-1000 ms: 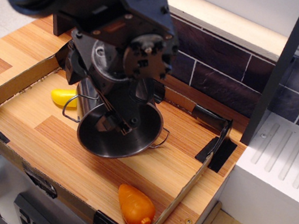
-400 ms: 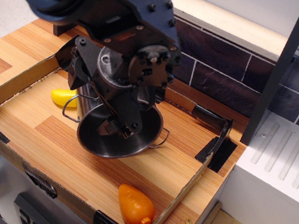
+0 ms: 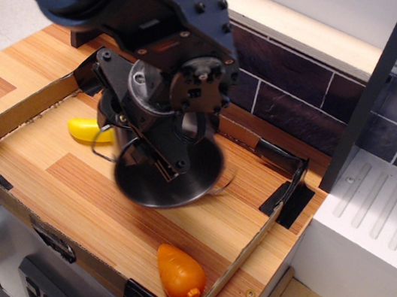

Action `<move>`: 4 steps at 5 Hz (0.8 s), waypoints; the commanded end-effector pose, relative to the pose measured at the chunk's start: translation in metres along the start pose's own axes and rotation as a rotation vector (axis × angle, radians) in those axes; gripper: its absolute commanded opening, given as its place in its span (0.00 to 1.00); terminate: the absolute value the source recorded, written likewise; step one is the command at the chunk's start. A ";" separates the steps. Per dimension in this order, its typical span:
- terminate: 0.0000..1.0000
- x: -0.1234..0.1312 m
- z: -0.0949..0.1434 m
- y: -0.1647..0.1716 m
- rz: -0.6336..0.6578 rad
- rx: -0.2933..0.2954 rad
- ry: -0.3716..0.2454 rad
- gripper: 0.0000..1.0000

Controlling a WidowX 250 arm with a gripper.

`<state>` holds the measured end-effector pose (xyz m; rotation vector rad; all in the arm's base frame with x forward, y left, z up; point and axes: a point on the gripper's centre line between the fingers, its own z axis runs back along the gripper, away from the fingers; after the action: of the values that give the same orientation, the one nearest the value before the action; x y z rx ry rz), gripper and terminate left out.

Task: Upright metal pot

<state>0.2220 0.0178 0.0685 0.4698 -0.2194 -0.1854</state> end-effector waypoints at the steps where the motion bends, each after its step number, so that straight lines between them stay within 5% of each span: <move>1: 0.00 0.021 0.009 0.004 0.048 -0.045 -0.044 0.00; 2: 0.00 0.032 0.014 0.008 0.073 -0.117 -0.001 0.00; 3: 0.00 0.038 0.017 0.010 0.061 -0.281 0.107 0.00; 4: 0.00 0.033 0.016 0.006 0.038 -0.379 0.183 0.00</move>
<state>0.2449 0.0091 0.0837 0.0967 0.0290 -0.1339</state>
